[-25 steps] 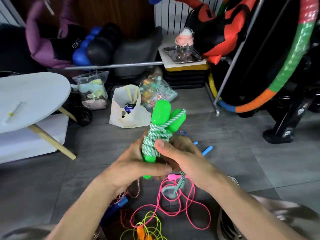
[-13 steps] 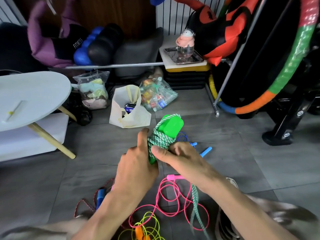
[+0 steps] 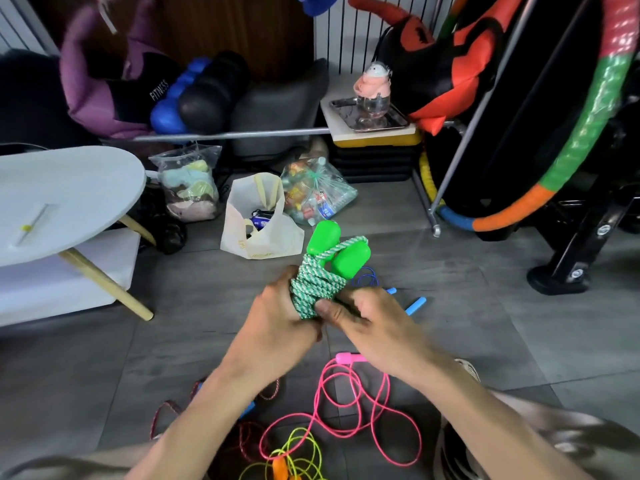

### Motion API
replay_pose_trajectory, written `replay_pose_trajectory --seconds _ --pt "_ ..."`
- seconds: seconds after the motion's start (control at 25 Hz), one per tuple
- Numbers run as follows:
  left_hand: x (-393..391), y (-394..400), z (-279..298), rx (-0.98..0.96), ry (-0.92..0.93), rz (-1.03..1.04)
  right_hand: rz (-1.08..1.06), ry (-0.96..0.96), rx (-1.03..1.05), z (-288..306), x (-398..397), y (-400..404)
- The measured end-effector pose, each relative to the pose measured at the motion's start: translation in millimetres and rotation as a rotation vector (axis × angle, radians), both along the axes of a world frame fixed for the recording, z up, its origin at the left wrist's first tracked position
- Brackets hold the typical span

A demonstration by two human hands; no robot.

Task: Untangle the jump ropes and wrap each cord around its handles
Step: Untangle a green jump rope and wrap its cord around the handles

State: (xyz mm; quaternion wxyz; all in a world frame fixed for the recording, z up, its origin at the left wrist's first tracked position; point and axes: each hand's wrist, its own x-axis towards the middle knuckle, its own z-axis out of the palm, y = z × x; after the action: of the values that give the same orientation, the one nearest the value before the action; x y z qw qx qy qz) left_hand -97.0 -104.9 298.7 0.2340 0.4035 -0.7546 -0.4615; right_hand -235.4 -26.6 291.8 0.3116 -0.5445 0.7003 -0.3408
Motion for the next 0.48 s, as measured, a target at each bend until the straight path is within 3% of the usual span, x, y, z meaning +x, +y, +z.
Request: replay_pose_trajectory --seconds 0.16,0.2,0.28,0.32,0.44,0.48 --pt "-14 20 1 -0.436 -0.448 0.134 -0.114 -0.527 0.012 17 12 1" --pt "-21 26 0 -0.511 -0.463 0.127 -0.18 -0.539 -0.011 18 12 0" --pt "-26 16 3 -0.453 -0.335 0.064 -0.179 -0.447 -0.055 24 9 1" --pt "-19 11 3 -0.328 -0.216 -0.065 -0.119 -0.428 -0.079 27 7 2" --pt "4 -4 18 0.556 0.272 -0.401 0.119 -0.642 -0.076 37 -2 8" --pt "7 -6 20 0.718 0.314 -0.479 0.159 -0.694 -0.036 40 -4 9"
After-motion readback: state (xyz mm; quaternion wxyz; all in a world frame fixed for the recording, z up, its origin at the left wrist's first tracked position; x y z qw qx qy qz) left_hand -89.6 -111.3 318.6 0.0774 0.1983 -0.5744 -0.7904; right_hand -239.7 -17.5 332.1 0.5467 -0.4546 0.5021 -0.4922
